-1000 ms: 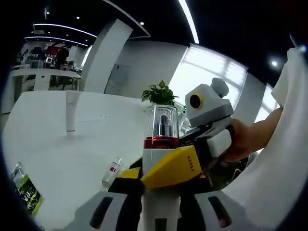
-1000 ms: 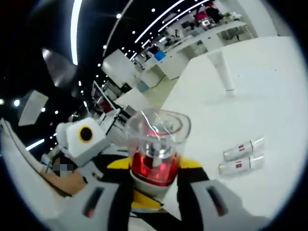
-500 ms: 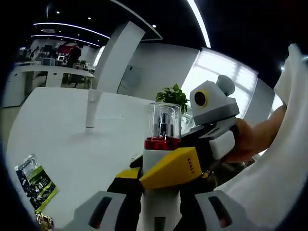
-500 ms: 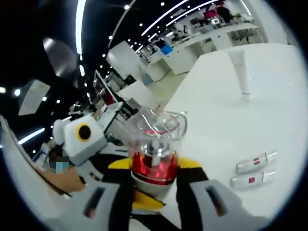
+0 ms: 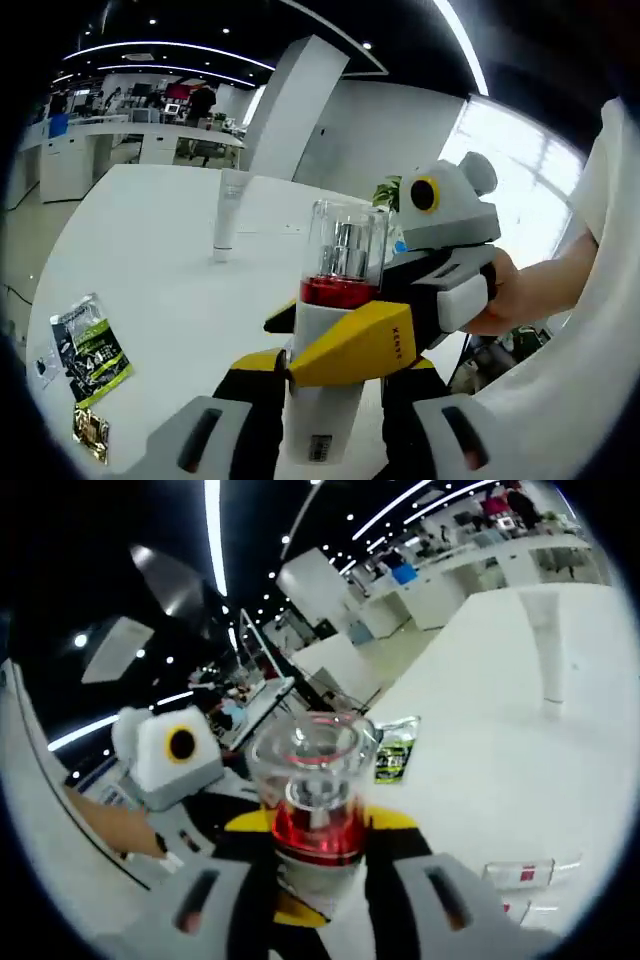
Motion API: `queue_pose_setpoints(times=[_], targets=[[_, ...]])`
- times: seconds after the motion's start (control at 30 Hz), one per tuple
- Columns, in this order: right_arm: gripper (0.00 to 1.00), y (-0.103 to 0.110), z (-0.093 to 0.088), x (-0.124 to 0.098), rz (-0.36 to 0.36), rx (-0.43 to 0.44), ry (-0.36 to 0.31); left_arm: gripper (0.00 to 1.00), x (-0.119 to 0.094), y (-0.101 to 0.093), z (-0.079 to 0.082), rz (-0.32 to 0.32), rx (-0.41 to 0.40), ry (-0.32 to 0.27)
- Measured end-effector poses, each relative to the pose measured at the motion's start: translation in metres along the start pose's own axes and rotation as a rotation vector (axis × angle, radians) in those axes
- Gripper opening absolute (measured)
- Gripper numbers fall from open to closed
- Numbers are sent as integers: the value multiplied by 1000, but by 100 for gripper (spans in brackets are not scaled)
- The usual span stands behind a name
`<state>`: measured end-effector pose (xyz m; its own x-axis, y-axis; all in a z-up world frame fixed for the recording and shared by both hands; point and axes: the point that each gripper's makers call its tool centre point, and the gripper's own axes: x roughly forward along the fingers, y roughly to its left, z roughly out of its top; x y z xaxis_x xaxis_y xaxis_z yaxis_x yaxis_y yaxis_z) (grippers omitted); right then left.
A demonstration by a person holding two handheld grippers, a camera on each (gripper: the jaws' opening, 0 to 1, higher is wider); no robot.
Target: Arrange the skincare products in the storage area until every visible bottle or jar stands upright without overlapping.
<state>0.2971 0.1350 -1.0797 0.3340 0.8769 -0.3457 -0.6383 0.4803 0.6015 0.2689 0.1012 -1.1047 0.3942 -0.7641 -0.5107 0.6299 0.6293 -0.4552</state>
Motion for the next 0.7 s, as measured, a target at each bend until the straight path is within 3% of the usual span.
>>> queue_pose_setpoints(times=[0.13, 0.3, 0.33, 0.4, 0.5, 0.7], targets=[[30, -17, 10, -9, 14, -8, -36, 47, 18, -2, 3, 34, 40, 28], [30, -30, 18, -15, -3, -14, -63, 51, 24, 0, 10, 71, 52, 21], [30, -52, 28, -27, -50, -42, -95, 52, 29, 3, 17, 109, 52, 11], [30, -67, 33, -33, -87, -48, -110, 52, 30, 3, 18, 122, 52, 10], [30, -94, 41, -43, -167, -99, -124, 41, 31, -7, 15, 74, 7, 17], [30, -150, 62, -52, -294, -186, -139, 49, 25, -9, 4, 132, 13, 8]])
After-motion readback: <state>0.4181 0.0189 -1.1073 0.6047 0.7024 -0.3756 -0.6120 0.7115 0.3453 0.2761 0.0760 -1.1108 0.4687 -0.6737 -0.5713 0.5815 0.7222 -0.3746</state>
